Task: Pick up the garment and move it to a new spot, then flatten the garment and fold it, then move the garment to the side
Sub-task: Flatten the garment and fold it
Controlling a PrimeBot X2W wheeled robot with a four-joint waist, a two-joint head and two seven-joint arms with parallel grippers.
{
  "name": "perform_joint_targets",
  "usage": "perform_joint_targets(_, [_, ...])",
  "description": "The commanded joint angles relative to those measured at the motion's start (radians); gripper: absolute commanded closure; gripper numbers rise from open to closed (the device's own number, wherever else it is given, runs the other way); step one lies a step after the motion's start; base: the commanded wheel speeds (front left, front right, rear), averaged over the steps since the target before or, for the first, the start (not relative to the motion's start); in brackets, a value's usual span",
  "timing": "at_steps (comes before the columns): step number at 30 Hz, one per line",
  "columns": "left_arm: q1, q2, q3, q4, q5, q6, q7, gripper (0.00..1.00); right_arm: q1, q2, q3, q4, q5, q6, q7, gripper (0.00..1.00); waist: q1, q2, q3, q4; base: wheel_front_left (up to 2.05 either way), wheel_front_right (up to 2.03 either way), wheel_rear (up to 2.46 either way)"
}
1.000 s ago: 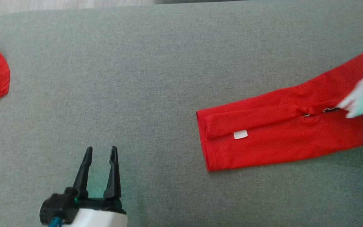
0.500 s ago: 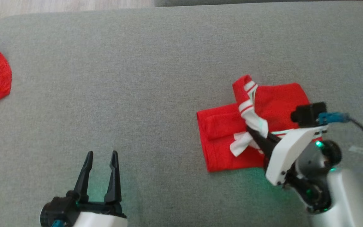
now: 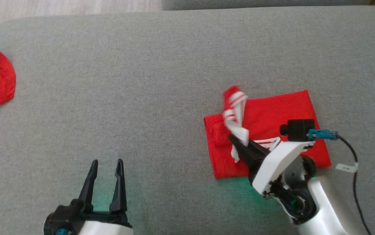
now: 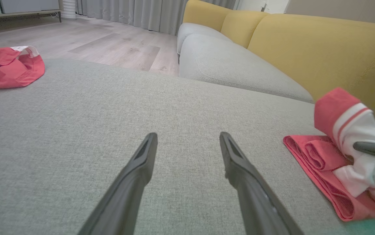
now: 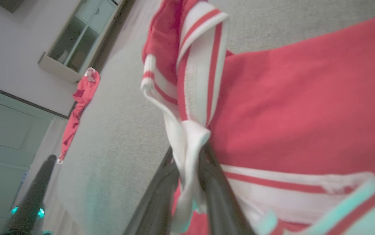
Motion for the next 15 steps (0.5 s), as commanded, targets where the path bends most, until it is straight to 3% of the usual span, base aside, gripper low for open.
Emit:
perform_joint_targets(1, [-0.013,-0.003,0.025,-0.023,-0.006,0.009,-0.008,0.00,-0.044,0.005,0.037,-0.030,0.031,0.008,-0.020,0.00,0.0000,0.0000,-0.003,-0.003,0.00,0.00,0.00])
perform_joint_targets(8, [0.002,-0.003,0.029,-0.017,-0.008,0.015,-0.008,0.00,-0.033,0.005,0.093,-0.090,0.080,0.008,-0.053,0.00,0.0000,0.0000,-0.026,-0.024,0.00,0.00,0.00])
perform_joint_targets(15, [0.025,-0.003,0.047,-0.023,-0.004,0.019,-0.008,0.00,0.064,0.005,-0.056,-0.278,-0.163,0.008,-0.164,0.00,0.0000,0.0000,-0.074,-0.049,0.00,0.00,0.00])
